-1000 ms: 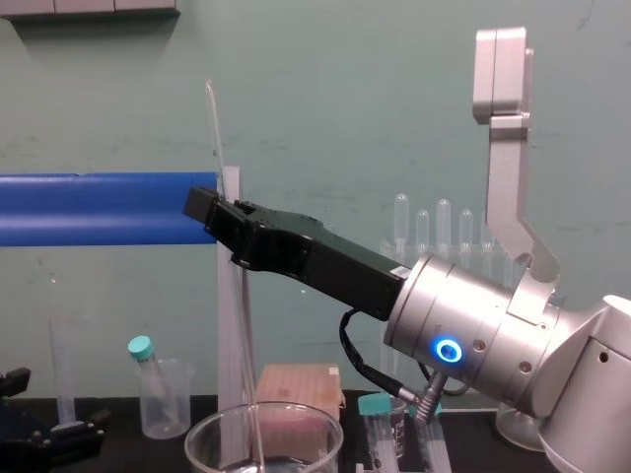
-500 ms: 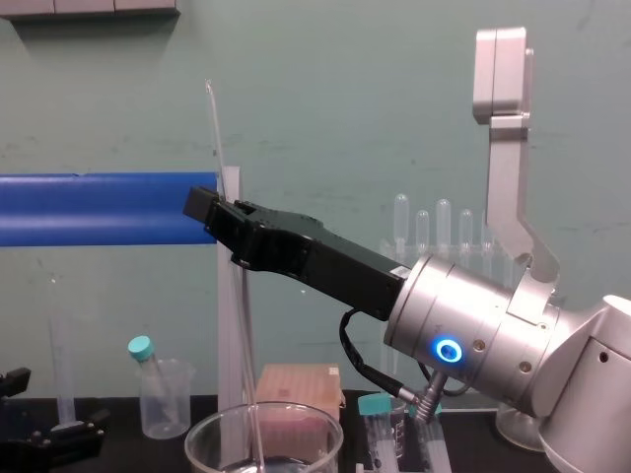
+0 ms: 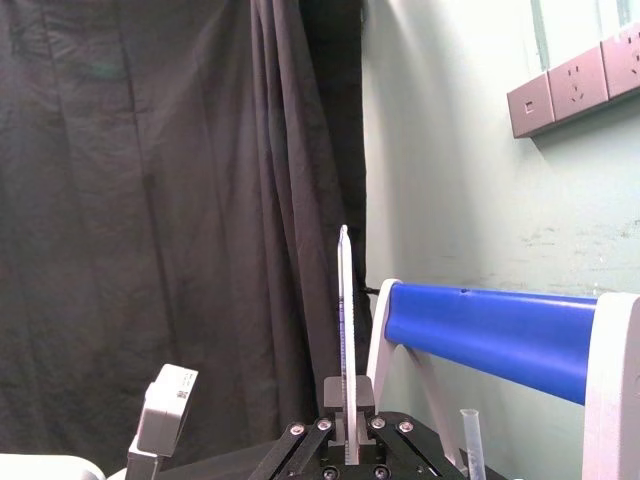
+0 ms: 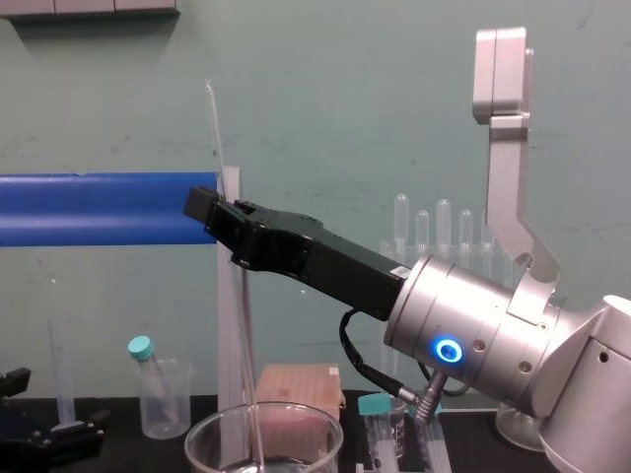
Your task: Hold the thermometer with one hand and immerse one end into the beaker, then reinsert it into the test tube rack.
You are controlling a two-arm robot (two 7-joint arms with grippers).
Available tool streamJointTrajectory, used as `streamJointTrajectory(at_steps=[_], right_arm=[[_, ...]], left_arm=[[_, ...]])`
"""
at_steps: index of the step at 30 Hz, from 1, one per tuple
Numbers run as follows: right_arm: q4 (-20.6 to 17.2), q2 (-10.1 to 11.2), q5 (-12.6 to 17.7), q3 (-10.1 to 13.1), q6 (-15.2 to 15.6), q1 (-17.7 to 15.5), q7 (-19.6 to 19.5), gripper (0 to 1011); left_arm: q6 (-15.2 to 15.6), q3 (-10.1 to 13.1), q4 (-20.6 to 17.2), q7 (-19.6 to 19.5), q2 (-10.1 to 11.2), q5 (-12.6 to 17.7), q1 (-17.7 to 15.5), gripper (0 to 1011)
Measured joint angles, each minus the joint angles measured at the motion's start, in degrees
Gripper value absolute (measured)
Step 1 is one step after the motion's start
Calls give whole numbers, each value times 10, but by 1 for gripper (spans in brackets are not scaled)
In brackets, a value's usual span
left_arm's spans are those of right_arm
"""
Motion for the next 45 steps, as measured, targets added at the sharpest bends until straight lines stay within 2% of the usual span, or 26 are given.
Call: streamJointTrajectory(at_steps=[45], right_arm=[[0,0,0,0,0,0,0,56]], left_arm=[[0,0,0,0,0,0,0,1008]])
